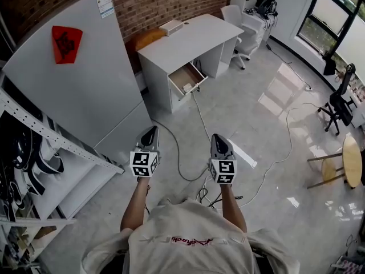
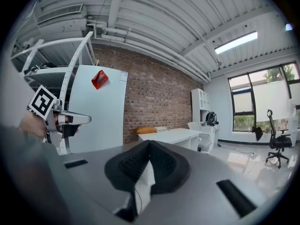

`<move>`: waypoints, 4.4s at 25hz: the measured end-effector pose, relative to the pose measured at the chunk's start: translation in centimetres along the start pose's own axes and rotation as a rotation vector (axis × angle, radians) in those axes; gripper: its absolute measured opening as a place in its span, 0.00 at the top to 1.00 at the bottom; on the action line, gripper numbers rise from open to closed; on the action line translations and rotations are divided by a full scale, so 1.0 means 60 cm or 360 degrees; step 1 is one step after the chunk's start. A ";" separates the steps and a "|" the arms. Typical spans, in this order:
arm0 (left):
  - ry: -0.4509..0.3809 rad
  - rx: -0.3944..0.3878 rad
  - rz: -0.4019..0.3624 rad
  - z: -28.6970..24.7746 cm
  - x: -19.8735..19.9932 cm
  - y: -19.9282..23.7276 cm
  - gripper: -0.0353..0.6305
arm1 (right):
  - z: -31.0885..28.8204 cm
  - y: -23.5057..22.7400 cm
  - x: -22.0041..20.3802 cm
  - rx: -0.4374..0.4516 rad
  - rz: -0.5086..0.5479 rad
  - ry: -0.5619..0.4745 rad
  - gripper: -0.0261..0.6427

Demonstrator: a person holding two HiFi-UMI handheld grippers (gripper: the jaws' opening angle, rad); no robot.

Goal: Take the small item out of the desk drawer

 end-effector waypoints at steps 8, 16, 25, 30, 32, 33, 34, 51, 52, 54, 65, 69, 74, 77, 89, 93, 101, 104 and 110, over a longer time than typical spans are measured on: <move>0.0046 0.0003 0.0002 -0.032 -0.015 -0.020 0.94 | -0.020 -0.031 -0.016 0.0012 -0.0037 0.0018 0.94; 0.0047 0.0009 0.0018 -0.078 -0.022 -0.010 0.94 | -0.070 -0.045 -0.020 0.0041 -0.0033 0.0022 0.94; 0.0041 -0.0035 0.0039 -0.186 -0.029 0.039 0.94 | -0.170 -0.068 -0.016 0.0021 -0.0007 0.0036 0.94; 0.0035 -0.0078 0.0065 -0.269 -0.023 0.089 0.94 | -0.255 -0.083 0.004 -0.0013 0.0012 0.0037 0.94; 0.0029 -0.0100 0.0070 -0.304 -0.013 0.115 0.94 | -0.295 -0.085 0.017 -0.0024 0.0027 0.0035 0.94; 0.0025 -0.0115 0.0068 -0.323 -0.008 0.128 0.94 | -0.317 -0.088 0.023 -0.0035 0.0030 0.0032 0.94; 0.0020 -0.0130 0.0066 -0.342 -0.003 0.141 0.94 | -0.340 -0.090 0.029 -0.0045 0.0030 0.0029 0.94; -0.0024 -0.0220 0.0094 -0.547 0.024 0.316 0.94 | -0.590 -0.089 0.075 -0.0116 0.0069 0.0021 0.94; -0.0023 -0.0223 0.0097 -0.554 0.024 0.319 0.94 | -0.595 -0.091 0.072 -0.0121 0.0068 0.0029 0.94; -0.0022 -0.0227 0.0098 -0.564 0.023 0.322 0.94 | -0.603 -0.096 0.067 -0.0128 0.0064 0.0045 0.94; 0.0033 -0.0217 0.0103 -0.616 0.001 0.337 0.94 | -0.661 -0.122 0.043 -0.0120 0.0024 0.0075 0.94; 0.0047 -0.0198 0.0105 -0.664 -0.006 0.351 0.94 | -0.708 -0.139 0.029 -0.0092 0.0008 0.0092 0.94; 0.0060 -0.0178 0.0087 -0.749 0.004 0.362 0.94 | -0.789 -0.189 0.040 -0.0063 -0.0002 0.0071 0.94; 0.0057 -0.0167 0.0059 -0.804 0.022 0.367 0.94 | -0.841 -0.223 0.051 -0.0036 -0.0006 0.0063 0.94; 0.0073 -0.0066 0.0042 -1.018 0.072 0.382 0.94 | -1.026 -0.372 0.083 0.0082 -0.0007 0.0054 0.94; 0.0095 -0.0046 0.0021 -1.067 0.077 0.380 0.94 | -1.071 -0.410 0.076 0.0118 -0.0014 0.0065 0.94; 0.0203 -0.0027 0.0035 -1.109 0.037 0.403 0.94 | -1.128 -0.415 0.024 0.0176 -0.0054 0.0178 0.94; 0.0226 -0.0038 0.0053 -1.123 0.000 0.421 0.94 | -1.151 -0.403 -0.011 0.0180 -0.0060 0.0211 0.94; 0.0312 -0.0100 0.0158 -1.118 -0.070 0.418 0.94 | -1.147 -0.384 -0.060 0.0164 -0.0069 0.0329 0.94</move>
Point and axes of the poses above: the fingertips, and each gripper's own axes: z backward along the fingers, y to its left, x out of its top, the point moved 4 cm from there along z, backward along the fingers, and after that the axes turned 10 degrees about -x, right-handed, at the moved point
